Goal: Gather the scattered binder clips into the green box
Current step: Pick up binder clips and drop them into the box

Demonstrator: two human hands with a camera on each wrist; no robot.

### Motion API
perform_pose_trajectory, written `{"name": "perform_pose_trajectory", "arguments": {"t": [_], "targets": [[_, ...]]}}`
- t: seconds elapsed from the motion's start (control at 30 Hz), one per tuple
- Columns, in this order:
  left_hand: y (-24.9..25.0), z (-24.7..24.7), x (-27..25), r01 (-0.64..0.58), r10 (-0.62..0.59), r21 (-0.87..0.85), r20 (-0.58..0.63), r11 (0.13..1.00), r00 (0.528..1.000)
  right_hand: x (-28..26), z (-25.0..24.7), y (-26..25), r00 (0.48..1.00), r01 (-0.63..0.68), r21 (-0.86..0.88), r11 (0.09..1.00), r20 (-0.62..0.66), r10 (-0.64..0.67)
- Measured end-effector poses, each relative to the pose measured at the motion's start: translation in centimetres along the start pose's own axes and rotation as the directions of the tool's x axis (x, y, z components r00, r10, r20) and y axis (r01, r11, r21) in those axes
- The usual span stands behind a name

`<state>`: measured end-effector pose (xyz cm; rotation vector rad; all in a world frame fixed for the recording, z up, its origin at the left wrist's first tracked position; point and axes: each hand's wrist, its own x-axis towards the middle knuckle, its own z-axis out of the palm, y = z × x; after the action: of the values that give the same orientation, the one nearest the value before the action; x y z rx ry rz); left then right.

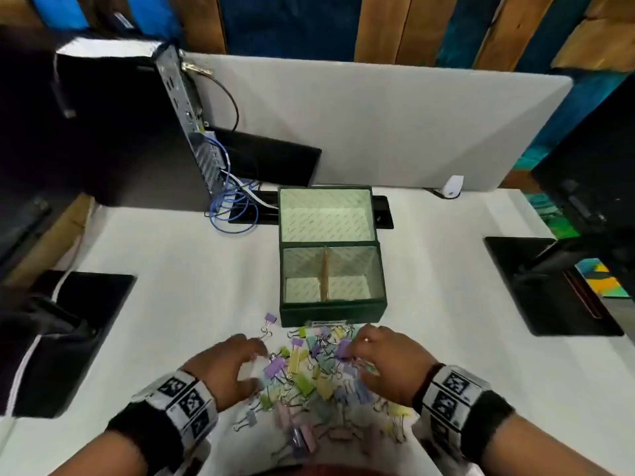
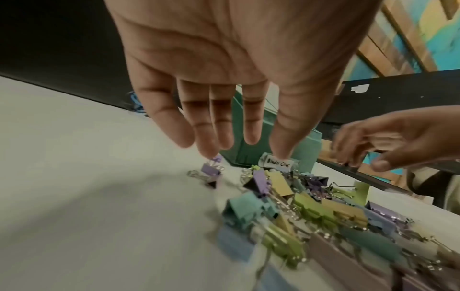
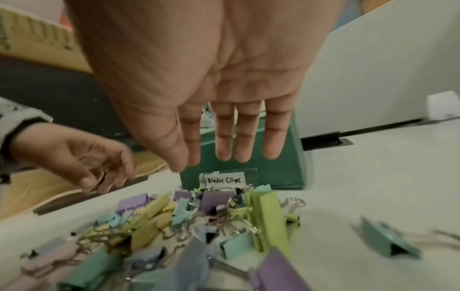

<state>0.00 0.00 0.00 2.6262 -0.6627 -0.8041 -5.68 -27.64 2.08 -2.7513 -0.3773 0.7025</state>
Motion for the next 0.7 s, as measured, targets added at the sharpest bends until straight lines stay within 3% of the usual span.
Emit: {"name": "perform_pose_trajectory", "arguments": {"t": [0.17,0.3,0.47,0.7], "targets": [[2.0,0.5,2.5,0.012,-0.02,0.103,0.081,0.995,0.996,3.6,0.0,-0.5,0.995,-0.032,-0.187,0.982,0.083,0.049],[2.1,1.5,3.8,0.016,-0.042,0.164,0.153,0.986,0.987,4.5,0.3,-0.4,0.994,-0.059,-0.204,0.977,0.079,0.077],[1.6,2.0,4.2,0.013,-0.023,0.09,0.113,0.996,0.993,4.9,0.2,0.0,0.995,-0.035,-0.234,0.972,0.082,0.055],[0.6,0.9,4.4,0.031,-0.031,0.006,0.062,1.0,0.998,4.7,-0.7,0.9,0.994,0.001,-0.122,0.993,0.11,0.013]]}}
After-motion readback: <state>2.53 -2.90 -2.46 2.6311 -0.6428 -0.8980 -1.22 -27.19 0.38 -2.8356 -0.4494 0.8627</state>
